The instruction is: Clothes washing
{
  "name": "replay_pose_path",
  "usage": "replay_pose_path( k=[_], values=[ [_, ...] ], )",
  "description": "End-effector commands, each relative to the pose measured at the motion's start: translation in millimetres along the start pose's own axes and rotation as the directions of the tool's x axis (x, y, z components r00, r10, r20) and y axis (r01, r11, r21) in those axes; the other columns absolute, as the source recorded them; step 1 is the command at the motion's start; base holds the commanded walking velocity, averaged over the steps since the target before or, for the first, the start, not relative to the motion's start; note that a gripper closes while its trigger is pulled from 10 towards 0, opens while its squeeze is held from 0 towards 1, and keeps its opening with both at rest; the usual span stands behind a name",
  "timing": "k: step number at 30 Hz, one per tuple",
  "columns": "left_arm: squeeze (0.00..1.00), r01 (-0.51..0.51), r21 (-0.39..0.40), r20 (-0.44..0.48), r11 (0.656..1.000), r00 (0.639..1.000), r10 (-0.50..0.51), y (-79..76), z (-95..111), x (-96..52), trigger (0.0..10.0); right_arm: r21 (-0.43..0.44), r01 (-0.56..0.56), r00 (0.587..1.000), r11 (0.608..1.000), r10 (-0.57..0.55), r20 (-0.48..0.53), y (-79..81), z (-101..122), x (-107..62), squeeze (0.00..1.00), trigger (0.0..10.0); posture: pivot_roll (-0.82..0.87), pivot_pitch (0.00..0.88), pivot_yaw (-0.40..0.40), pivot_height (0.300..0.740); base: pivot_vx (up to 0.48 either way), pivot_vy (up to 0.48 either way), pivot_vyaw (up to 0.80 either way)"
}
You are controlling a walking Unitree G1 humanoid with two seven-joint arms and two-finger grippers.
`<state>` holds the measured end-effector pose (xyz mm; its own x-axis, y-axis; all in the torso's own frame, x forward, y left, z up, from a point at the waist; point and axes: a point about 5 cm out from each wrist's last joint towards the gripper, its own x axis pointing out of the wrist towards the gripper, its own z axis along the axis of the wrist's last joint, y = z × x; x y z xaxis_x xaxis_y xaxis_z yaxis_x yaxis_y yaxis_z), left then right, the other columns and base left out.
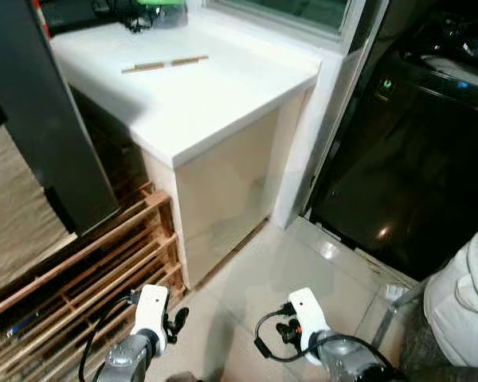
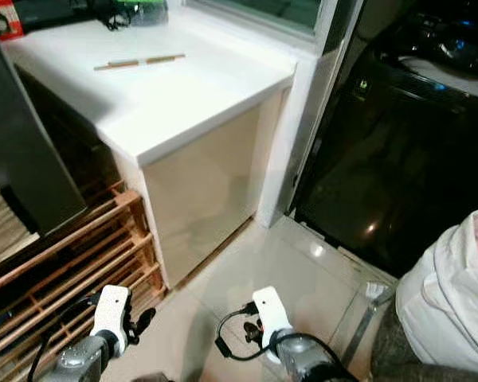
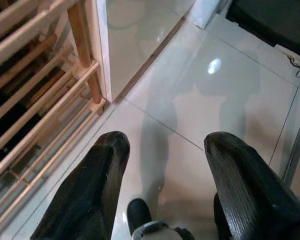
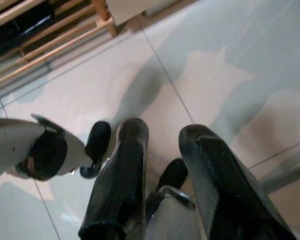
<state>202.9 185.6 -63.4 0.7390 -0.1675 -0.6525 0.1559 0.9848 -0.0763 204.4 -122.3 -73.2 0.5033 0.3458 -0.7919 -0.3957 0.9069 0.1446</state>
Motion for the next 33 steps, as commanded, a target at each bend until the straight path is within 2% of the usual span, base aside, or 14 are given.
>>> replay_pose_path(
  k=[1, 8, 29, 33],
  values=[
    [0.00, 0.002, 0.001, -0.020, 1.000, 1.000, -0.002, 0.2, -5.6, -1.7, 10.0, 0.015, 0.008, 1.000, 1.000, -0.008, -0.018, -0.7, -5.4, -0.7, 0.00, 10.0, 0.11, 0.000, -0.021, 0.740, -0.281, 0.000, 0.00],
    [0.00, 0.000, 0.007, -0.028, 1.000, 1.000, 0.000, 5.8, -3.7, -1.9, 10.0, 0.023, 0.012, 1.000, 1.000, -0.012, -0.016, -1.0, -4.7, -0.6, 0.00, 10.0, 0.11, 0.000, -0.018, 0.740, -0.271, 0.000, 0.00],
    [0.00, -0.040, 0.005, -0.016, 0.999, 0.999, 0.040, 0.1, 3.3, 3.5, 10.0, 0.027, 0.046, 0.999, 0.999, -0.046, -0.009, -3.7, -2.0, -0.6, 0.00, 10.0, 0.10, 0.000, -0.011, 0.740, 0.000, 0.000, 0.00],
    [0.00, -0.062, -0.014, -0.038, 0.998, 0.997, 0.061, 1.5, 1.7, 3.6, 10.0, 0.027, 0.073, 0.997, 0.997, -0.072, -0.017, -6.4, -2.2, -1.0, 0.00, 10.0, 0.10, 0.000, -0.013, 0.740, 0.000, 0.000, 0.00]
  ],
)
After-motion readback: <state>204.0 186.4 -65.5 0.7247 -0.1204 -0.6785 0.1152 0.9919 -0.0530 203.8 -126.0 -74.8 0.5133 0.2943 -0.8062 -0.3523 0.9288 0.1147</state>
